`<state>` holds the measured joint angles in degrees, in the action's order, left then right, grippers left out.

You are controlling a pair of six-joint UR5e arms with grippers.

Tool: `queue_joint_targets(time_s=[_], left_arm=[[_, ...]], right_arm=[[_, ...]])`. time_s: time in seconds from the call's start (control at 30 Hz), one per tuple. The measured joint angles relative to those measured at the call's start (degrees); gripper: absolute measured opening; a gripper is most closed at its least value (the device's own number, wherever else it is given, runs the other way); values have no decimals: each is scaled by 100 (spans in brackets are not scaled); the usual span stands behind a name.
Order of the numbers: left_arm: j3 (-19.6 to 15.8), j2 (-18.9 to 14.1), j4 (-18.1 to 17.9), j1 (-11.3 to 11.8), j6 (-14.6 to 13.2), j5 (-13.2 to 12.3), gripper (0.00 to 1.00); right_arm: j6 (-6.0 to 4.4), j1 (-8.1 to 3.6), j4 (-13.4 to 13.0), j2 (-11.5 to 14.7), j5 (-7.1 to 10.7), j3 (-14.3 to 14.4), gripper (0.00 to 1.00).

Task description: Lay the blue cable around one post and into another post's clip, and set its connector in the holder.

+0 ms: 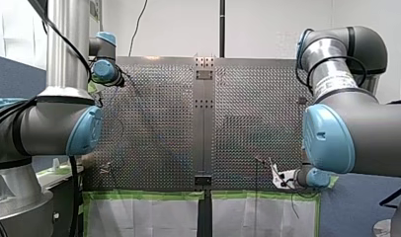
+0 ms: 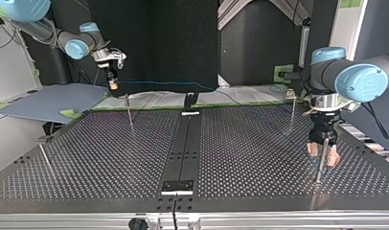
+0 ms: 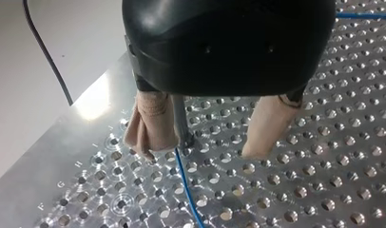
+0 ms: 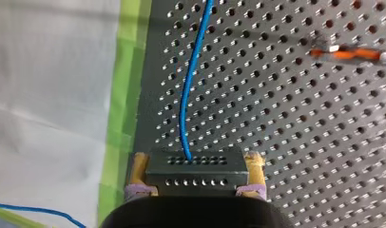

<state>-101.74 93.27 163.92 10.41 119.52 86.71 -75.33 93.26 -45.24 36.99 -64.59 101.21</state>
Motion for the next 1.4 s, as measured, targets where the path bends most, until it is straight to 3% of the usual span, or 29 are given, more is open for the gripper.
queue_joint_targets(time_s=[0.1,0.2,0.37,0.47,0.67,0.77,1.2,1.4], left_arm=[[2,0,1,-10,0,3,100],[0,0,1,-13,-1,6,100],[0,0,-5,-14,-2,7,100],[-1,0,-7,-17,-2,7,100],[-2,0,-6,-26,-2,8,100],[-2,0,-11,-30,-2,7,100],[-2,0,-17,-57,-2,7,100],[-2,0,-7,-76,-7,8,100]], right_arm=[[139,-37,154,146,154,-5,2],[182,-70,297,274,304,-10,2],[173,-92,328,340,549,-7,2],[103,-105,239,345,690,-3,2],[-143,-191,-12,347,957,51,2],[-286,-244,-156,348,988,126,2],[-991,-412,-861,345,423,421,2],[-1365,-417,-1235,342,391,430,2]])
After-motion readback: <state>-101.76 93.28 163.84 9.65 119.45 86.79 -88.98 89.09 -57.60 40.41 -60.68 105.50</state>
